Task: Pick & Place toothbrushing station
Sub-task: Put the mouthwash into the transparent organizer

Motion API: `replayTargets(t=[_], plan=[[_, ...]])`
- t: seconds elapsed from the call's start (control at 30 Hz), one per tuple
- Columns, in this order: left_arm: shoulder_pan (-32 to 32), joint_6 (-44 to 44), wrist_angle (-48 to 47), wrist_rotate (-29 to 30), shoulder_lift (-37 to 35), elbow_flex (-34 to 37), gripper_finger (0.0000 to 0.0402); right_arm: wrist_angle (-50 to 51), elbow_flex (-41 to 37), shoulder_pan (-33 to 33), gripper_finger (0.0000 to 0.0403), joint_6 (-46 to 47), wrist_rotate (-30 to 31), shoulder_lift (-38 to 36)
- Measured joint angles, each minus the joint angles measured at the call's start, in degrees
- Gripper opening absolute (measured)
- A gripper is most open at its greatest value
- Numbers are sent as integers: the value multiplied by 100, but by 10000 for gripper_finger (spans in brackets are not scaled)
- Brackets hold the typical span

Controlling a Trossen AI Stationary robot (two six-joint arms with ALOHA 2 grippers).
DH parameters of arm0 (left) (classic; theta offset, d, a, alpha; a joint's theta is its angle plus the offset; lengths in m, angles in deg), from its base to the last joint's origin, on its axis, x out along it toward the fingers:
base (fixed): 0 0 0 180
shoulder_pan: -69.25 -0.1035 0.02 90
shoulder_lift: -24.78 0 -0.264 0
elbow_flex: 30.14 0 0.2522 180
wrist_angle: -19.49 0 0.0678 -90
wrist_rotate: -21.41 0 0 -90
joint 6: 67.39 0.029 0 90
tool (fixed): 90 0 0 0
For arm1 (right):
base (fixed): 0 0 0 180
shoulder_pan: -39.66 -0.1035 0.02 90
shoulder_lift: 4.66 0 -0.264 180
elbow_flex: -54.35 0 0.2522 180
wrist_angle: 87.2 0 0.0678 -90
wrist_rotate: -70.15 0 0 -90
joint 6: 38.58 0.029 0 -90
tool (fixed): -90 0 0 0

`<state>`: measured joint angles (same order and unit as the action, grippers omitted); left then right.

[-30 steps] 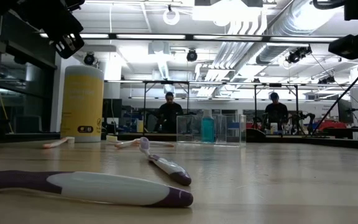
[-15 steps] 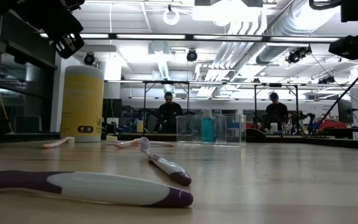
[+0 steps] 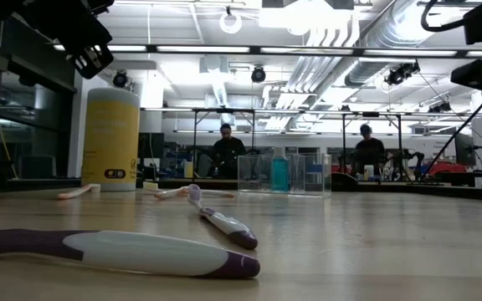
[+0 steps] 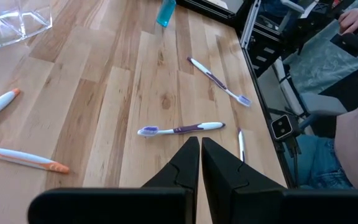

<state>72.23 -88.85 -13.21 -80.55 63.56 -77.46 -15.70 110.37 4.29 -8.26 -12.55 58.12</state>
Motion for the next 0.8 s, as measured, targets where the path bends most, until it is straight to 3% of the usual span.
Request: replayTargets(t=[0.8], plan=[[0,0,-1,0,0,0,14,-485,-289,0,174,-13,11,0]])
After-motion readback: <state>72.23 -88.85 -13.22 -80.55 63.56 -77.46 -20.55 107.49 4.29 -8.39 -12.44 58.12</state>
